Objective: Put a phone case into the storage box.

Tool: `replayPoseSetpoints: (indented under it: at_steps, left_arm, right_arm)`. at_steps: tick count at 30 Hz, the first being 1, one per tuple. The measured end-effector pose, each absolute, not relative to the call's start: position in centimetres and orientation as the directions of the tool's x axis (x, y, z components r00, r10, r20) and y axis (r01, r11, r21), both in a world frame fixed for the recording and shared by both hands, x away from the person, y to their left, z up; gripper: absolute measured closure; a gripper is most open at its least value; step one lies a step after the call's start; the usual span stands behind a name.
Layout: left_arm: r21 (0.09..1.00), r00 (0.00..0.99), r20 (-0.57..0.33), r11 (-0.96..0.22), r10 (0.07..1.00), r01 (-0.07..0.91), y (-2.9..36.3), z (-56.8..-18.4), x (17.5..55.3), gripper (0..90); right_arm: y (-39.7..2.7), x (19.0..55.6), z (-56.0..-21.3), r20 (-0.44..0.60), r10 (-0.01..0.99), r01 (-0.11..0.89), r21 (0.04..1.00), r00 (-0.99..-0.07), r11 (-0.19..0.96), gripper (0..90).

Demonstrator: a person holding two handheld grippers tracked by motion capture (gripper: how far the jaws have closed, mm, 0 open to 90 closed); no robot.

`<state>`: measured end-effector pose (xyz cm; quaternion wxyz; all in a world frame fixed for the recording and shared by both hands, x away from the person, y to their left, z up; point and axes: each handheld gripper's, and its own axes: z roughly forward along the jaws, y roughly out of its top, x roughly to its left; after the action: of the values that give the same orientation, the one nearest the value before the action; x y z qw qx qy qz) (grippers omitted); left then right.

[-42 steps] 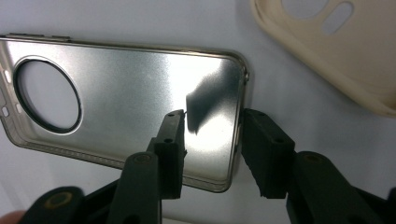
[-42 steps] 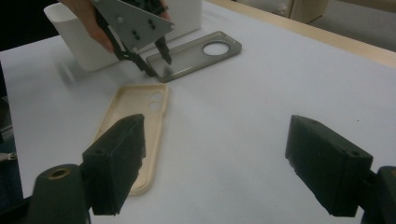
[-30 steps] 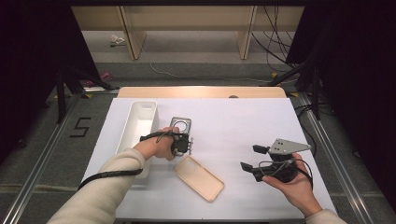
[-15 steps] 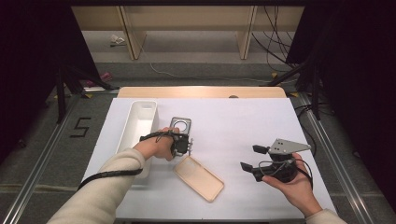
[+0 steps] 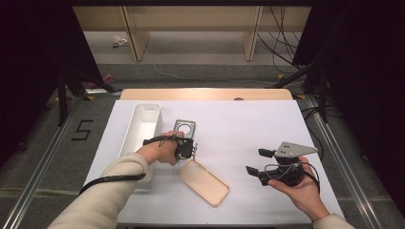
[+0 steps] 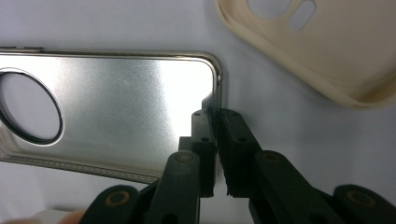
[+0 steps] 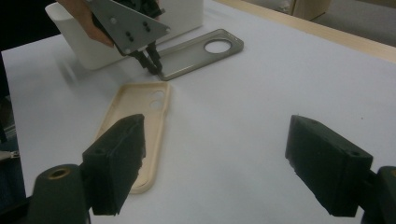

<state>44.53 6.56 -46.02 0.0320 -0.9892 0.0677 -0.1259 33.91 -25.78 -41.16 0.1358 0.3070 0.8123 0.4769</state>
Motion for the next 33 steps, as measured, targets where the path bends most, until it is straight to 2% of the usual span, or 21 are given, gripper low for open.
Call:
replayPoseSetpoints:
  at_steps: [19, 27, 33]
  left_arm:
    - [-0.055, 0.954, 0.270, -0.991, -0.133, -0.122, 6.8, -46.0, 44.3, 88.5]
    - [-0.013, 0.927, 0.345, -0.989, -0.145, -0.150, 6.4, -44.6, 43.4, 88.7]
    - [0.057, 0.910, 0.395, -0.986, -0.122, -0.157, 6.2, -43.0, 42.0, 88.7]
  right_arm:
    - [-25.9, 33.9, -41.2, 0.072, 0.631, 0.370, 0.859, -0.773, 0.355, 21.0]
    - [-25.9, 34.0, -41.2, 0.075, 0.635, 0.375, 0.858, -0.769, 0.352, 21.0]
    - [-25.9, 34.0, -41.2, 0.078, 0.638, 0.379, 0.856, -0.766, 0.351, 21.1]
